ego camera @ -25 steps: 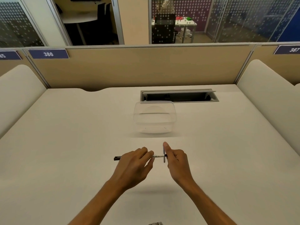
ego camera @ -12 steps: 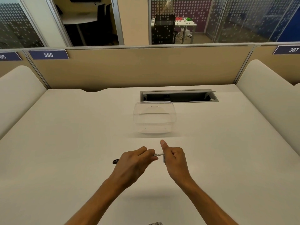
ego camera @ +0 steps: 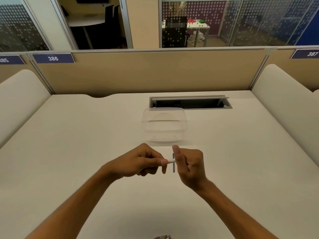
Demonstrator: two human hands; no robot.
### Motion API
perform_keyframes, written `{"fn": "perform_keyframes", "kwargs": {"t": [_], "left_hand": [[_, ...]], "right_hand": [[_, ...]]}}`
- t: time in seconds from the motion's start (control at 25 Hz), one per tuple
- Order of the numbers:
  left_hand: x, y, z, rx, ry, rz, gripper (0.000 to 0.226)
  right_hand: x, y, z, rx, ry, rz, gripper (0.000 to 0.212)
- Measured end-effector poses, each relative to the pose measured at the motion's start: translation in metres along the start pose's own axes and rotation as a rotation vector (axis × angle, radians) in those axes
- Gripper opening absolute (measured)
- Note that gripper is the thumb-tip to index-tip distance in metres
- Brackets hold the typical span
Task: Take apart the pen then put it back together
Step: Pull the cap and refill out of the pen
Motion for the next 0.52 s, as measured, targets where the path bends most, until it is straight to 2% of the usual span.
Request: {"fn": "perform_keyframes", "kwargs": {"t": [0.04, 0.12, 0.2, 0.28, 0.4, 0.52], "left_hand": [[-0.001, 0.004, -0.004, -0.044, -0.012, -0.054, 0.033], [0.002, 0.013, -0.013, -0.274, -0.064, -0.243, 0.032], [0.007, 0.012, -0.027, -0.749, -0.142, -0.407, 0.034], [0.010, 0.004, -0.038, -1.152, -0.223, -0.490, 0.028], [0.011, -0.005, -0.046, -1.325, -0.320, -0.536, 0.021], [0.019, -0.003, -0.056, -1.272, -0.442, -0.614, 0.019]], "right_hand": [[-0.001, 0.002, -0.004, -0.005, -0.034, -0.006, 0.060], [0.000, 0.001, -0.025, -0.060, -0.249, -0.015, 0.059], [0.010, -0.008, -0.048, -0.111, -0.531, 0.020, 0.059], [0.019, -0.016, -0.065, -0.127, -0.740, 0.068, 0.060], [0.020, -0.017, -0.068, -0.215, -0.851, 0.084, 0.052], [0.009, -0.013, -0.057, -0.239, -0.723, 0.027, 0.043]]}}
Point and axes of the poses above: each hand's wrist, its own x-axis away from the middle knuckle, its own y-axis out of the back of the hand, z = x × y, the point moved 9 cm from there along -x, towards the middle knuckle, and after that the axes turned 1 degree about z, right-handed, at the moved point
